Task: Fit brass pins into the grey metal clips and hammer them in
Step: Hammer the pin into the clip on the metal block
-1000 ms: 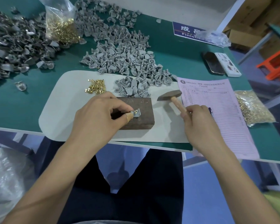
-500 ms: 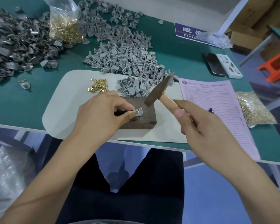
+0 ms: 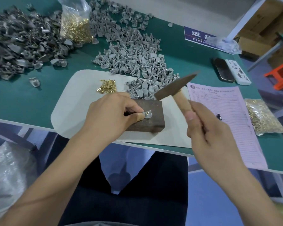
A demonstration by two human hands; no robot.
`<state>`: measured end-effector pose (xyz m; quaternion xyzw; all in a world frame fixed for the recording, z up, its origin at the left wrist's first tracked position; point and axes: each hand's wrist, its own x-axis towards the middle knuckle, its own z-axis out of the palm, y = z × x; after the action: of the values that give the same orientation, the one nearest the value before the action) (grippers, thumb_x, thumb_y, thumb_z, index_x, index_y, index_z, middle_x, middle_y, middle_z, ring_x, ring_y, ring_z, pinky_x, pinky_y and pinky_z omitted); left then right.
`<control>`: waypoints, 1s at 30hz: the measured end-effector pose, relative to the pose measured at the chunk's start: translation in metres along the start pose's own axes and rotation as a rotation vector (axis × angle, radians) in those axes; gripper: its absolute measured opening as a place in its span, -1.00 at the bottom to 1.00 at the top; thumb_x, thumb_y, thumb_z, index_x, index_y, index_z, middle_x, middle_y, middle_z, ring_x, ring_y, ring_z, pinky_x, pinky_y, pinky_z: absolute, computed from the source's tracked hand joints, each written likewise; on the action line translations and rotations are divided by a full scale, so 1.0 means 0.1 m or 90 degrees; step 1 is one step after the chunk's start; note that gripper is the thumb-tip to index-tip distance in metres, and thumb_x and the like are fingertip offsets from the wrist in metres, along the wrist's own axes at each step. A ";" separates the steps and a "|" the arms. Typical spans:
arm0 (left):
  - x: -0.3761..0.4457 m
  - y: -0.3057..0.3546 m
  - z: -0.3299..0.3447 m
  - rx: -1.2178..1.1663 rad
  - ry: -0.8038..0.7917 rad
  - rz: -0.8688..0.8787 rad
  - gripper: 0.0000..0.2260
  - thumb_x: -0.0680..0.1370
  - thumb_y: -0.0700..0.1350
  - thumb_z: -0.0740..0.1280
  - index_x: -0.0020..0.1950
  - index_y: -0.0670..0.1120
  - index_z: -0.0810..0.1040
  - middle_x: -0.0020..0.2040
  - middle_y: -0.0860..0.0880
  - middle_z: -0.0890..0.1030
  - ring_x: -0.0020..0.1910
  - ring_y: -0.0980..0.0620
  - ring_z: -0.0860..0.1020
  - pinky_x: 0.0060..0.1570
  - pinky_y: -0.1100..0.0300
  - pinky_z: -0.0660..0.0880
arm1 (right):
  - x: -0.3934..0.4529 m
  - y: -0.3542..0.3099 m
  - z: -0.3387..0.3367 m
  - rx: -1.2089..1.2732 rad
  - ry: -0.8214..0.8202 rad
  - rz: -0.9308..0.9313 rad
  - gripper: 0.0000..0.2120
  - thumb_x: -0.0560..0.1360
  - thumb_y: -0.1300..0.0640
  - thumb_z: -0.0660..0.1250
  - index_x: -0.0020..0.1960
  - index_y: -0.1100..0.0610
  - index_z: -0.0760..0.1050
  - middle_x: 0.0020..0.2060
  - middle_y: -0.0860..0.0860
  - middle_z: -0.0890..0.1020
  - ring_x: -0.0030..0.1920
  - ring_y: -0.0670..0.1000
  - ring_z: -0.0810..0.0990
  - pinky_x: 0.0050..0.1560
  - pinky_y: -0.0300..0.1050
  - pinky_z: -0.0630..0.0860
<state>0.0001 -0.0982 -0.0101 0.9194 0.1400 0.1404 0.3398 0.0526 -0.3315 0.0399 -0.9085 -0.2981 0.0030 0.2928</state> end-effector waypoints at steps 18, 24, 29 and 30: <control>0.00 -0.03 0.01 -0.001 0.005 0.001 -0.91 0.44 0.23 0.46 -0.12 0.28 0.66 -0.16 0.29 0.54 -0.14 0.32 0.47 -0.33 0.23 0.27 | -0.05 0.23 0.22 -0.141 0.123 0.108 -0.59 0.69 -0.12 0.03 0.51 -0.18 0.34 -0.04 -0.23 0.54 -0.16 -0.07 0.50 -0.27 -0.09 0.39; -0.03 -0.04 0.06 -0.020 0.016 0.011 -0.93 0.46 0.20 0.44 -0.10 0.27 0.65 -0.18 0.24 0.55 -0.10 0.28 0.45 -0.29 0.23 0.32 | 0.14 0.41 0.49 -0.292 0.015 0.227 -0.46 0.63 0.19 0.18 0.55 -0.17 0.30 0.01 0.04 0.35 -0.17 0.15 0.37 -0.22 0.01 0.32; -0.15 -0.10 0.15 -0.069 0.094 0.040 -0.97 0.52 0.09 0.42 -0.05 0.21 0.63 -0.12 0.21 0.52 -0.01 0.23 0.44 -0.19 0.29 0.37 | 0.38 0.17 0.57 -0.173 0.143 0.055 -0.66 0.64 -0.06 0.24 0.33 0.02 0.59 0.10 0.08 0.54 0.15 0.14 0.39 0.17 0.08 0.39; -0.17 -0.13 0.15 -0.074 0.123 0.041 -0.96 0.54 0.08 0.41 -0.03 0.20 0.62 -0.11 0.21 0.52 0.00 0.22 0.45 -0.15 0.27 0.42 | 0.43 0.05 0.60 -0.078 0.144 -0.004 -0.67 0.64 -0.08 0.25 0.30 0.02 0.61 0.09 0.03 0.56 0.16 0.09 0.43 0.19 0.03 0.41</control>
<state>-0.0124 -0.1034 -0.0321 0.8843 0.1343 0.2467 0.3730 0.0801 -0.2789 -0.0054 -0.9183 -0.2655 -0.1189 0.2685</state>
